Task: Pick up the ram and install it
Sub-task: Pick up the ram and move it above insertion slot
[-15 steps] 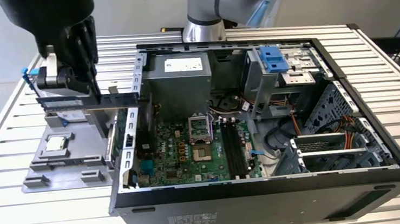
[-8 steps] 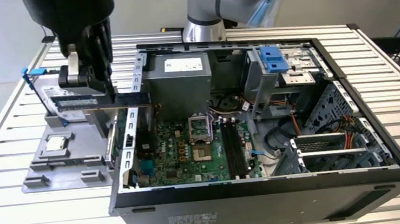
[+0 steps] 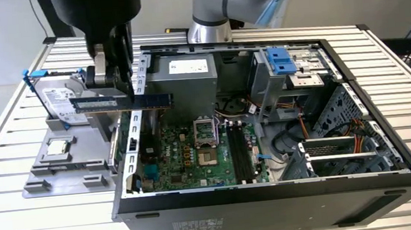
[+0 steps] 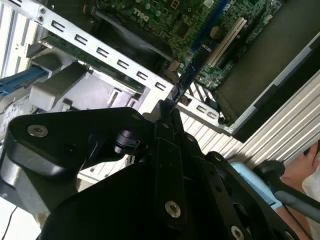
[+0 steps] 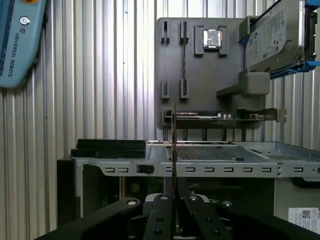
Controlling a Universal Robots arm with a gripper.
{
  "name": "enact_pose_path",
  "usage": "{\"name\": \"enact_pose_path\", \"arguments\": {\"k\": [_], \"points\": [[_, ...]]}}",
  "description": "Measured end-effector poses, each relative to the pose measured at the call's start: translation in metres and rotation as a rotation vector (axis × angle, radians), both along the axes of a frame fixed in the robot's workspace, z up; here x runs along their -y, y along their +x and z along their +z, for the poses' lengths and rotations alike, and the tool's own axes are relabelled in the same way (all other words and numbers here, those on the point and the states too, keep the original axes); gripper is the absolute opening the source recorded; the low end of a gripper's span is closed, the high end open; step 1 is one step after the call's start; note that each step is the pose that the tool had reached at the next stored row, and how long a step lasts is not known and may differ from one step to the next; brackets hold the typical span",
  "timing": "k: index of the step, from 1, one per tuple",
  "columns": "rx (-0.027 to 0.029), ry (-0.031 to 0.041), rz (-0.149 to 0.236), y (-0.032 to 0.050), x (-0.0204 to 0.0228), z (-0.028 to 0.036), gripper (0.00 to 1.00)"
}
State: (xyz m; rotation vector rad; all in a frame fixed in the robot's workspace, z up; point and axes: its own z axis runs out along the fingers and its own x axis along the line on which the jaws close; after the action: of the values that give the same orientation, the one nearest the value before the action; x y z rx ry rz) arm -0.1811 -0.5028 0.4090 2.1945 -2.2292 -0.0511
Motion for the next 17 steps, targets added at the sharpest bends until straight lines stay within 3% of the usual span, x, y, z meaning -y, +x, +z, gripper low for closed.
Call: {"name": "enact_pose_path", "arguments": {"k": [17], "points": [[-0.0069,0.0,0.0,0.0449,0.0007,0.0,0.0]]}}
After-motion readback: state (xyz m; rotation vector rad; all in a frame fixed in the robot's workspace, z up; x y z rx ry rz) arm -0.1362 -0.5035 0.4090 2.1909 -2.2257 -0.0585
